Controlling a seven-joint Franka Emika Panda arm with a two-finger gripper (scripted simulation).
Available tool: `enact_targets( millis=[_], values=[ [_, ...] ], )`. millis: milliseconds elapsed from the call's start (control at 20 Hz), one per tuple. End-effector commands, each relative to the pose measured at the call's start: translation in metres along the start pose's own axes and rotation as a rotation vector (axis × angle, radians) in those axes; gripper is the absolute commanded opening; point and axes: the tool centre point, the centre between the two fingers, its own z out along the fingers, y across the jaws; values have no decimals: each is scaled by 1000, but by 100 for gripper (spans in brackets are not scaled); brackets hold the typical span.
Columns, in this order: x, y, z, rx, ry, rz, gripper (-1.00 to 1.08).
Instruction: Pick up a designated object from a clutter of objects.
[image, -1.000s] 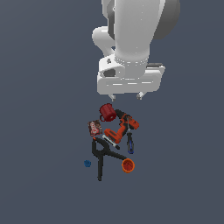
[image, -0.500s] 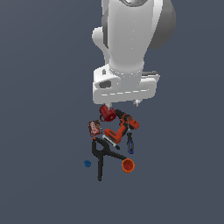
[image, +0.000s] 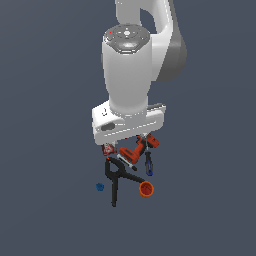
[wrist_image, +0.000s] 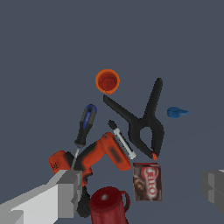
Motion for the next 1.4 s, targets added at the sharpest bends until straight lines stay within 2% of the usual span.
enact_targets(
  millis=[0, 800, 1350],
  values=[
    [9, 15, 13, -2, 1, -49, 100],
    [42, 109, 111, -17, 3, -349, 100],
    [45, 144, 153, -24, 0, -463, 100]
  ],
)
